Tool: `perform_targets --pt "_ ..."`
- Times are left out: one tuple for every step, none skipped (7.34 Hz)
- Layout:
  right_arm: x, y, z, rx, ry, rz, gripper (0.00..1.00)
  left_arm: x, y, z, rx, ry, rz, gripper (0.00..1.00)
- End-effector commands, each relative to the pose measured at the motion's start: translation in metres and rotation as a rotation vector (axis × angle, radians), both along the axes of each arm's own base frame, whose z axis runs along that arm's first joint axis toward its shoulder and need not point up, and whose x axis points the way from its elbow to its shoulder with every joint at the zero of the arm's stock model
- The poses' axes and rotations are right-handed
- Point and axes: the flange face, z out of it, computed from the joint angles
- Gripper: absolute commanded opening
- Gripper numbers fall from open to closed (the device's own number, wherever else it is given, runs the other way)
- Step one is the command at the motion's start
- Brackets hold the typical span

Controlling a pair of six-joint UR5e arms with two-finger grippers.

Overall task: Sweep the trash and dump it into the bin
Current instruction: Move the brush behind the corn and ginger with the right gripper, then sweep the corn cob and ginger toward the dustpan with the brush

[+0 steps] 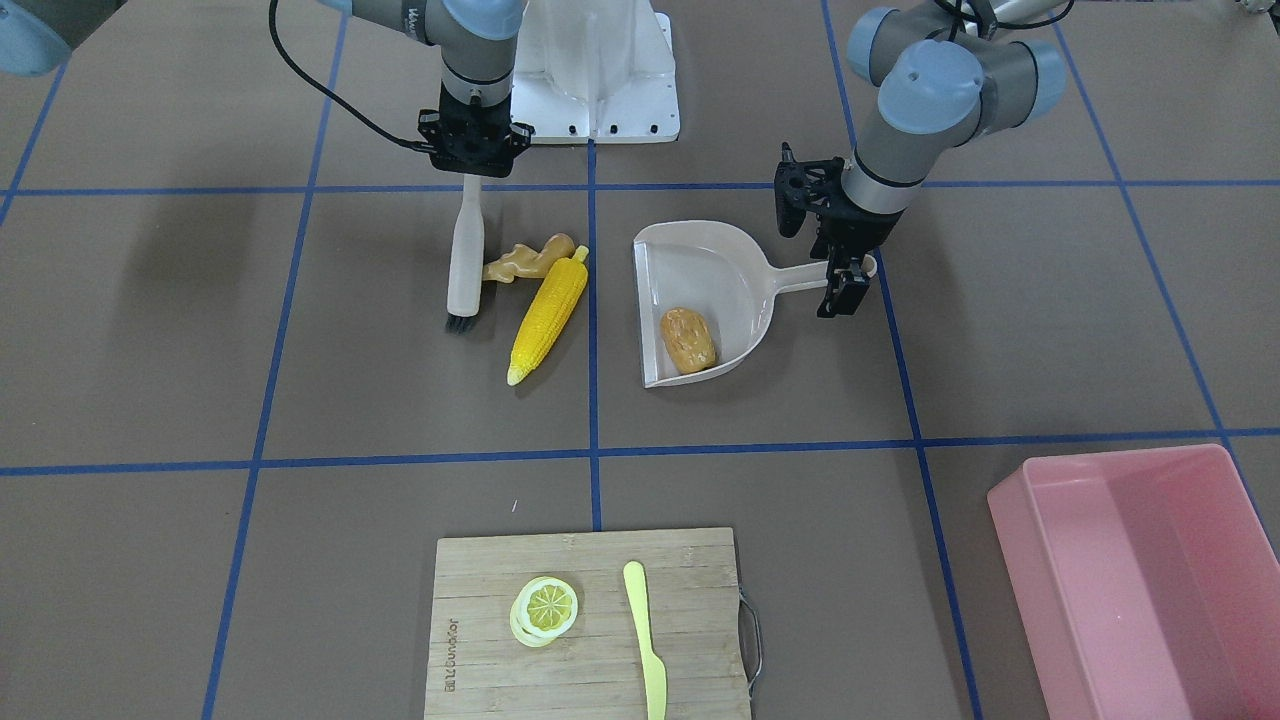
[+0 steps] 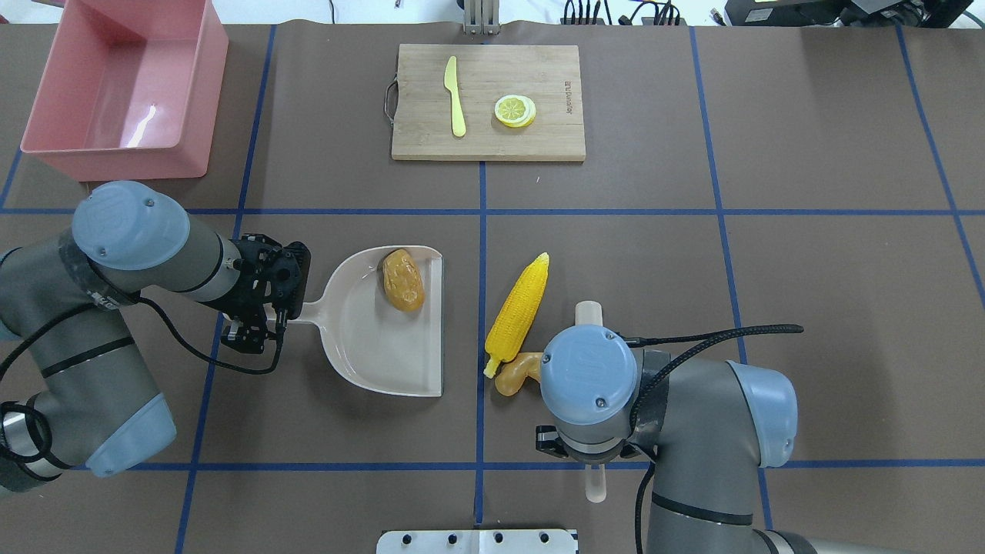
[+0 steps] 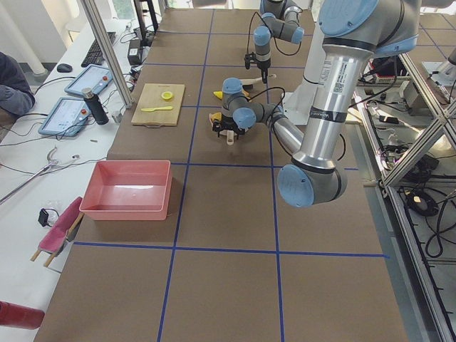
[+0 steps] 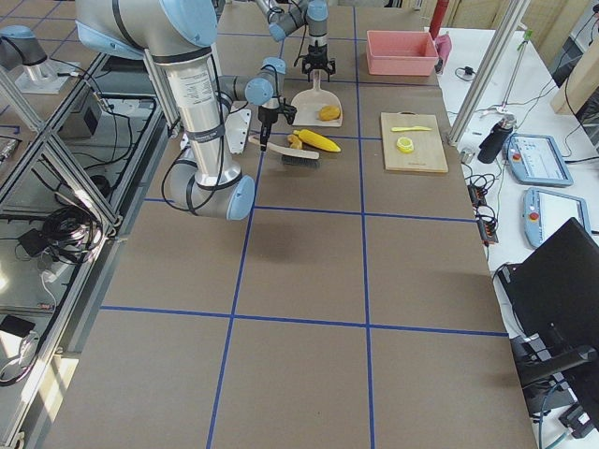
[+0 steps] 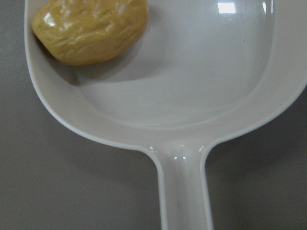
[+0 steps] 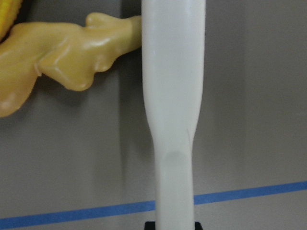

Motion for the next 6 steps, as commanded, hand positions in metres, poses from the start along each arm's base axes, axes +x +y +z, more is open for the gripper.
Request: perform_targets --pt "-0.01 -0.005 -0.014 0.01 -0.11 0.034 0.0 0.0 0.0 0.0 0.007 0.01 -0.001 0.93" --pt "-0.016 -0.017 -0.016 0.02 -0.161 0.057 0.0 -0.002 -0.001 -0.002 0.01 0.012 -0.002 0.93" --pt "-0.032 -0.032 -0.015 0.032 -0.184 0.076 0.0 -0.002 0.001 -0.002 0.011 0.013 0.0 0.93" --pt "-0.047 -0.044 -0.008 0.047 -0.206 0.092 0.0 -0.003 0.0 -0.004 0.015 0.016 -0.003 0.93" --pt "-0.057 -0.053 -0.01 0.057 -0.243 0.107 0.0 -0.003 0.0 -0.003 0.015 0.012 -0.007 0.93" --pt "-0.061 -0.061 -0.021 0.062 -0.284 0.124 0.0 -0.001 0.0 -0.001 0.012 0.007 -0.005 0.93"
